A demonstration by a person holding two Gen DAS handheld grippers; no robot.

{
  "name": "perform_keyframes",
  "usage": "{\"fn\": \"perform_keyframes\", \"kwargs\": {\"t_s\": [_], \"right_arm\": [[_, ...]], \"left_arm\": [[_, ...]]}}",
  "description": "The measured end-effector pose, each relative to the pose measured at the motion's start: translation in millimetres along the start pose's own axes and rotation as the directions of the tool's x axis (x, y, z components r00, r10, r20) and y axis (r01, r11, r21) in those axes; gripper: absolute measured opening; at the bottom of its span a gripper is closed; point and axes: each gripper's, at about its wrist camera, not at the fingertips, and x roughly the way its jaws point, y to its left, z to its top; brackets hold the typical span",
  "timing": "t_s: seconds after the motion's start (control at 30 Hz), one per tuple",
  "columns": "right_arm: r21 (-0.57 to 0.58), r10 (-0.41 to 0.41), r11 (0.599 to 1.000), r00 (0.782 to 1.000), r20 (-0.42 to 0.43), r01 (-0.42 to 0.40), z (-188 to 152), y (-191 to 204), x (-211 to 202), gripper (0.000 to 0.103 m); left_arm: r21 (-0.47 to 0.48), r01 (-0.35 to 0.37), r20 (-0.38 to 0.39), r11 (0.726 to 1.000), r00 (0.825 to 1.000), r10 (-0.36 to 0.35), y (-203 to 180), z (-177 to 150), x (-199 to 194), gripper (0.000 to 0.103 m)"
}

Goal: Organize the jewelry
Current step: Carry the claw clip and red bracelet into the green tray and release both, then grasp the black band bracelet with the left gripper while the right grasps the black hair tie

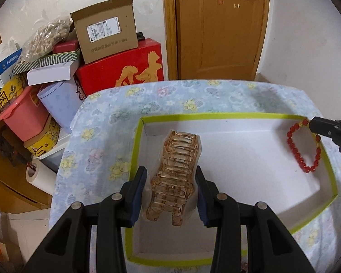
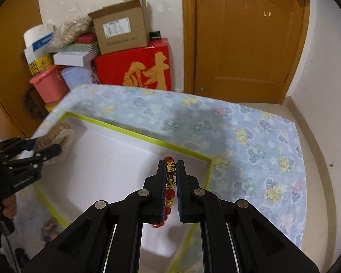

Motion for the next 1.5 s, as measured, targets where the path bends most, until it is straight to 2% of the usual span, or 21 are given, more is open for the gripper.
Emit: {"fn": "perform_keyframes", "kwargs": {"t_s": [0.27, 0.4, 0.47, 0.57, 0.7, 0.8, 1.03, 1.3, 1.5], "right_arm": [[-0.011, -0.019, 1.000, 0.999, -0.048, 0.018, -3.7, -3.3, 16.8, 0.009], [-0.014, -0.031, 0.999, 0.998, -0.057, 0.030, -5.0, -3.5, 18.1, 0.009], [-0.010, -0.030, 1.000, 0.998, -0.049, 0.029, -5.2, -3.8, 15.1, 0.017], [-0.008, -0.026, 1.000, 0.999, -0.038, 0.026, -6.2, -3.1, 8.0, 0.017], [0.004, -0.012, 1.000, 1.000, -0.016, 0.012, -9.0, 0.0, -7.2, 0.019], [0.015, -0.001, 1.000, 1.000, 0.001, 0.001, -17.8, 3.7, -25.4, 0.025], [0.017, 0.027, 0.999, 0.999, 0.045, -0.028, -60.9, 21.5, -79.8, 0.026], [0.021, 0.080, 0.996, 0.994, 0.074, -0.082, -124.5, 44.9, -137.9, 0.026], [0.024, 0.114, 0.993, 0.991, 0.076, -0.116, -165.3, 63.1, -166.0, 0.026]], "left_arm": [[0.003, -0.012, 0.000, 1.000, 1.000, 0.012, -1.9, 2.1, 1.7, 0.042], [0.005, 0.010, -0.009, 1.000, 1.000, -0.010, -2.2, 1.6, 2.0, 0.043], [0.009, 0.024, -0.003, 1.000, 1.000, -0.024, -3.0, 1.3, -0.2, 0.047], [0.008, 0.042, 0.021, 0.999, 0.999, -0.042, -3.7, 0.5, -8.0, 0.051], [0.004, 0.061, 0.046, 0.998, 0.997, -0.061, -2.0, -1.6, -20.3, 0.052], [-0.002, 0.066, 0.058, 0.998, 0.996, -0.065, 0.9, -7.2, -33.2, 0.052], [-0.001, 0.068, 0.096, 0.998, 0.993, -0.068, 9.1, -37.1, -78.2, 0.052], [0.017, 0.085, 0.123, 0.996, 0.989, -0.086, 8.3, -93.1, -134.6, 0.051], [0.011, 0.103, 0.119, 0.995, 0.987, -0.104, 6.0, -133.0, -164.4, 0.051]]}}
